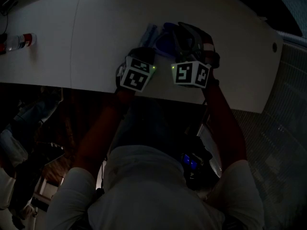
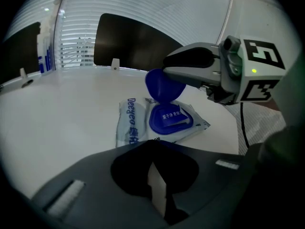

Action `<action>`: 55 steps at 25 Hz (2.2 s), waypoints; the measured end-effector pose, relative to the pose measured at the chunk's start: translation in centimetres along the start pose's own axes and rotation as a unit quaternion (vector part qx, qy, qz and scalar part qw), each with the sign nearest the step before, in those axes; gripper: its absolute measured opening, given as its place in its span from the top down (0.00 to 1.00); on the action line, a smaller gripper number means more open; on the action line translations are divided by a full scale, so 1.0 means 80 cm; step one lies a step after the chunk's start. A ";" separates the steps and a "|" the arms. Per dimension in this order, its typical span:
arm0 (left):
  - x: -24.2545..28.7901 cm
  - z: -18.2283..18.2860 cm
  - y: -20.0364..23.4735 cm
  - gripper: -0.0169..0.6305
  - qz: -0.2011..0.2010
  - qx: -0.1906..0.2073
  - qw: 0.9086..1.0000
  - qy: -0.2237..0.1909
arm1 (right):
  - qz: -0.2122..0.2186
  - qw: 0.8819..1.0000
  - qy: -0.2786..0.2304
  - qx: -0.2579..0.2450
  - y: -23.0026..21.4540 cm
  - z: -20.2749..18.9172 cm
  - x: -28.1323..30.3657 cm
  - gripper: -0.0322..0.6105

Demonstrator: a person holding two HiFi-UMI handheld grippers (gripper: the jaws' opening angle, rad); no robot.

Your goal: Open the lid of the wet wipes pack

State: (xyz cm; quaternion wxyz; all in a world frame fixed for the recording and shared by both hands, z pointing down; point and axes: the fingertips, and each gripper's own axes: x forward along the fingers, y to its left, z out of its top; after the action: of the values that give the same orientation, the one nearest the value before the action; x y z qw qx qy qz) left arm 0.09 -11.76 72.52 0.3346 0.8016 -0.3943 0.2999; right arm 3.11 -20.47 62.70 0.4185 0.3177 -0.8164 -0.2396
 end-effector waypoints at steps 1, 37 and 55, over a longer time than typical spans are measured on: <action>0.000 0.000 0.000 0.97 0.000 -0.001 1.000 0.001 | -0.002 1.000 0.001 -0.001 -0.003 -0.005 0.005 0.82; -0.014 0.003 -0.002 0.97 0.005 0.004 1.000 0.006 | 0.049 0.997 0.037 0.051 0.002 -0.053 0.071 0.95; -0.135 0.145 -0.044 0.97 -0.001 0.043 0.991 -0.125 | -0.071 0.986 -0.082 0.123 -0.135 0.105 -0.096 0.95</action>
State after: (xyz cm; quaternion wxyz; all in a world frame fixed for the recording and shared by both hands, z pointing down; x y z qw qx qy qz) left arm 0.06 -14.42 56.47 0.2484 0.8466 -0.4195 0.2136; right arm 2.94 -21.30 47.03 0.2894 0.4030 -0.8469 -0.1914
